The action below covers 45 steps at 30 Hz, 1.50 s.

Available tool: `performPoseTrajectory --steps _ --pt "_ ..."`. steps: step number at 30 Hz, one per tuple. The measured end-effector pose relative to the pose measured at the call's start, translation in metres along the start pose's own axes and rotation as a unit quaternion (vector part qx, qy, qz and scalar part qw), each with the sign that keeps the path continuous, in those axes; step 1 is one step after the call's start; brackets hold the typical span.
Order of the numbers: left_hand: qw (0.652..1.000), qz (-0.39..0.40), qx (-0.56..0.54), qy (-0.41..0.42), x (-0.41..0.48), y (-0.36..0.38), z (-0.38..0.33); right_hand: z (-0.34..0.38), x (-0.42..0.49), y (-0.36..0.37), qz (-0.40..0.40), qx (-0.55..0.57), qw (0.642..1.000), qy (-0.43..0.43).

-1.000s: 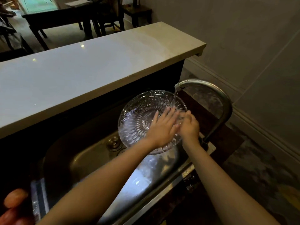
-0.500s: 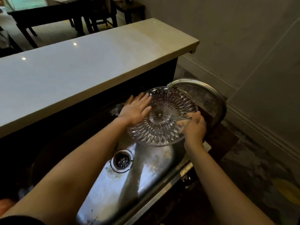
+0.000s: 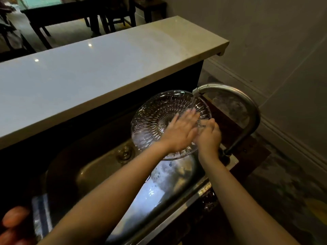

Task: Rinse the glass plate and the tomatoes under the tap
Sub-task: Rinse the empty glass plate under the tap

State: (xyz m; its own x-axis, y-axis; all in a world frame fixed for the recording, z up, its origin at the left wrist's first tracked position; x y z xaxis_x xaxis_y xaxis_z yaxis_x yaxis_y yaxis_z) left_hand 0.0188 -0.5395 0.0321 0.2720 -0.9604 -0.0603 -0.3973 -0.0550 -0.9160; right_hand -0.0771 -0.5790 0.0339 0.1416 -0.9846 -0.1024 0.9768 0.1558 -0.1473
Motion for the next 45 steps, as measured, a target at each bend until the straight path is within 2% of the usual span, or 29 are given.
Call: performPoseTrajectory --steps 3,7,10,15,17,21,24,34,38,42,45 --pt "1.000 -0.007 0.005 -0.016 0.031 -0.016 0.012 -0.001 -0.003 0.000 0.011 0.002 1.000 0.005" --pt "0.998 0.003 0.020 0.057 0.050 -0.022 0.023 0.001 -0.002 -0.009 -0.010 0.030 0.999 0.022" --pt "0.999 -0.012 0.044 0.007 0.048 -0.026 0.060 0.003 0.005 -0.014 -0.023 0.033 0.999 0.026" --pt "0.996 0.015 0.076 -0.046 0.006 -0.010 0.094 0.000 0.018 -0.025 -0.041 0.007 0.999 0.011" --pt "0.997 0.038 0.051 -0.051 -0.013 0.003 0.082 -0.004 0.018 -0.025 -0.045 -0.002 0.999 0.005" --pt "0.996 0.084 -0.031 0.029 -0.030 0.027 0.031 -0.006 0.019 -0.017 -0.062 0.000 0.998 0.002" --pt "0.995 0.083 -0.061 0.012 -0.020 0.021 0.023 -0.001 0.020 -0.009 -0.053 -0.002 0.999 0.003" --pt "0.996 0.025 -0.077 0.028 -0.004 0.011 0.014 0.016 0.030 -0.013 -0.056 -0.007 0.998 -0.042" --pt "0.997 0.026 -0.071 0.030 0.001 0.007 0.005 0.015 0.035 -0.022 -0.060 0.003 0.998 -0.025" --pt "0.997 -0.004 -0.051 0.055 0.011 -0.003 -0.007 0.003 0.018 -0.003 0.014 -0.010 1.000 0.008" --pt "0.997 -0.017 0.010 0.081 0.019 0.005 -0.015 -0.004 0.008 -0.004 0.018 0.013 0.999 0.044"
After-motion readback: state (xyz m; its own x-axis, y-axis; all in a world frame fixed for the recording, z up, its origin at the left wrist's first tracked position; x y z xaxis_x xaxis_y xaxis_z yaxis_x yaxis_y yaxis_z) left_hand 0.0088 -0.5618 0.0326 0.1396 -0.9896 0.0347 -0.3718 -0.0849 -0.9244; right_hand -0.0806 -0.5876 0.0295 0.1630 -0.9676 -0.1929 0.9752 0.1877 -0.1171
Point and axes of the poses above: each hand's wrist, its own x-axis towards the middle knuckle, its own y-axis out of the palm, z = x × y, the point moved 5 cm from there along x, towards the middle knuckle, and after that the axes turned 5 degrees about -y, right-handed, at the moved point
